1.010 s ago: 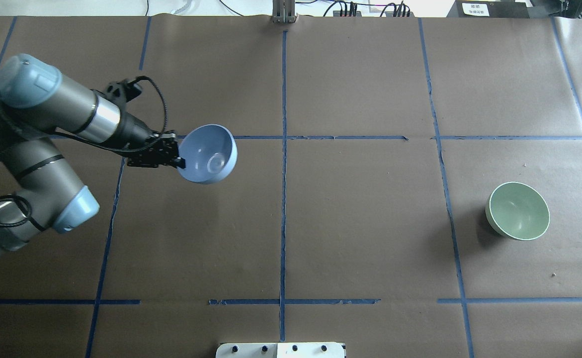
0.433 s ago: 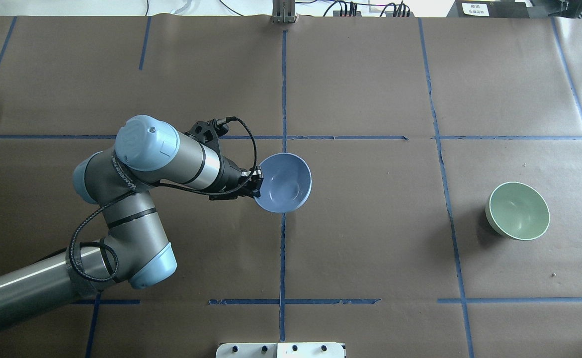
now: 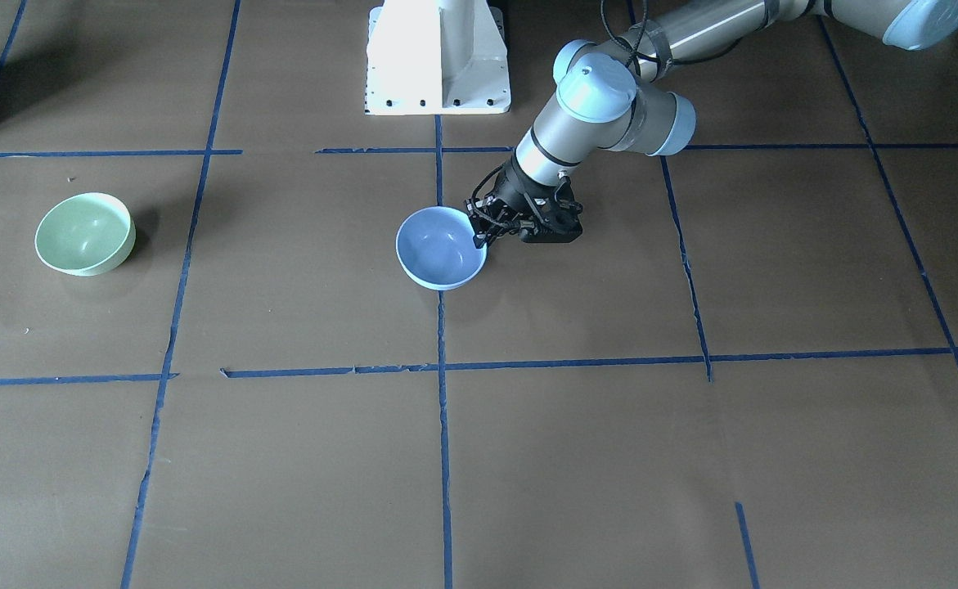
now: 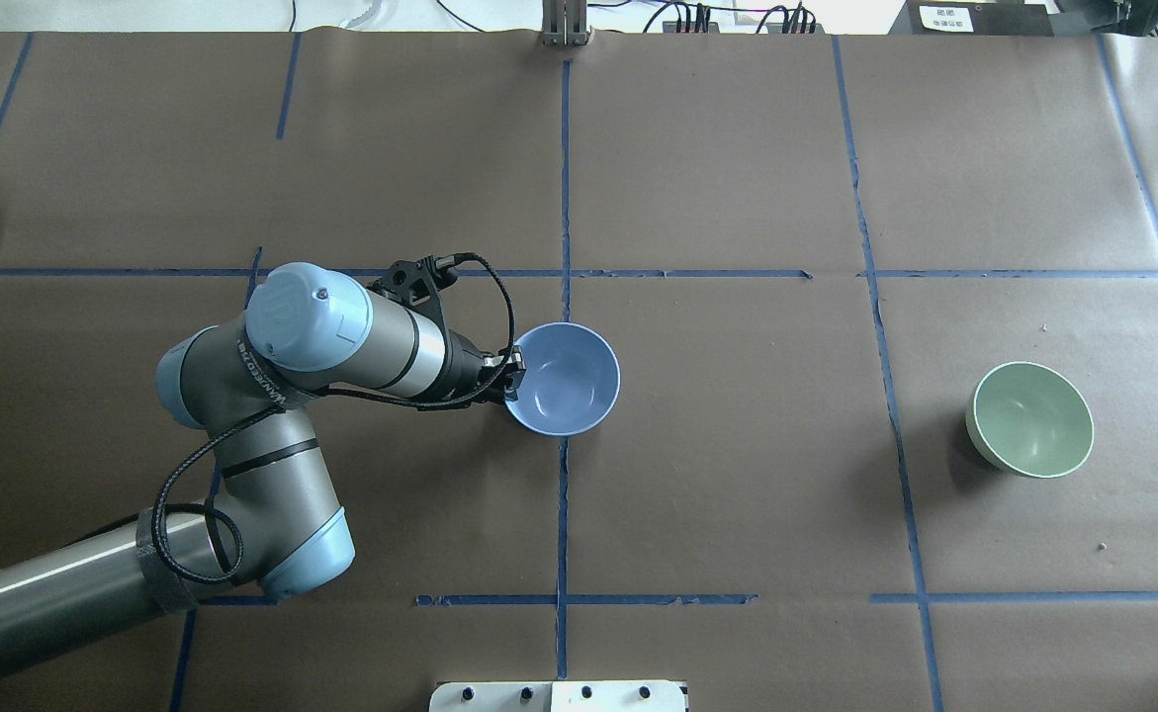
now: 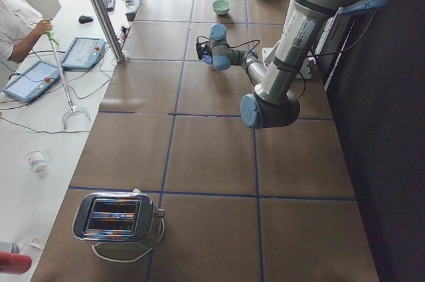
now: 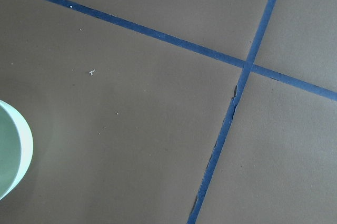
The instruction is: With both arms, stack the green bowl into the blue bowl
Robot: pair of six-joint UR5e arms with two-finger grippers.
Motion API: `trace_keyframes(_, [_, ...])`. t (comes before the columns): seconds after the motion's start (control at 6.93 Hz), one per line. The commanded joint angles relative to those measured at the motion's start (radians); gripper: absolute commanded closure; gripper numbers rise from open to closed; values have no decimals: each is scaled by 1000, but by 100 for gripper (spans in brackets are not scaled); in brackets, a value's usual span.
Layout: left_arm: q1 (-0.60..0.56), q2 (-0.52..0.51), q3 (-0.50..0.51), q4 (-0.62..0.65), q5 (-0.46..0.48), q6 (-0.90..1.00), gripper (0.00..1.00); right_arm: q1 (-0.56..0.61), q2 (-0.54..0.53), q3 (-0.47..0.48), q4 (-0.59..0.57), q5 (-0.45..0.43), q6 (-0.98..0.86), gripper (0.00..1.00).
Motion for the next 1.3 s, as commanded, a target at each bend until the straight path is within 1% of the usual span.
trace_keyframes(0.0, [-5, 56, -99, -1, 85, -10, 0, -24, 4, 4, 1, 14, 2, 0])
trace_keyframes(0.14, [-10, 149, -237, 0, 80, -10, 0, -43, 7, 6, 3, 55, 29, 0])
trace_keyframes(0.29, [-16, 194, -308, 2, 80, -10, 0, -78, 7, 47, 36, 74, 148, 0])
trace_keyframes(0.43, [-16, 205, -339, 12, 80, -10, 0, -151, 1, 53, 188, 72, 419, 0])
trace_keyframes(0.58, [-15, 205, -347, 37, 80, -10, 0, -240, -5, 49, 409, 34, 735, 0])
trace_keyframes(0.72, [-15, 205, -349, 37, 80, -10, 0, -355, -11, 49, 546, -45, 957, 0])
trace_keyframes(0.87, [-15, 203, -349, 37, 80, -9, 0, -441, -14, 35, 581, -98, 1036, 0])
trace_keyframes(1.01, [-15, 200, -349, 37, 80, -10, 0, -489, -11, 12, 583, -104, 1040, 0])
trace_keyframes(1.15, [-15, 199, -349, 37, 80, -10, 0, -509, -11, -3, 587, -104, 1040, 0])
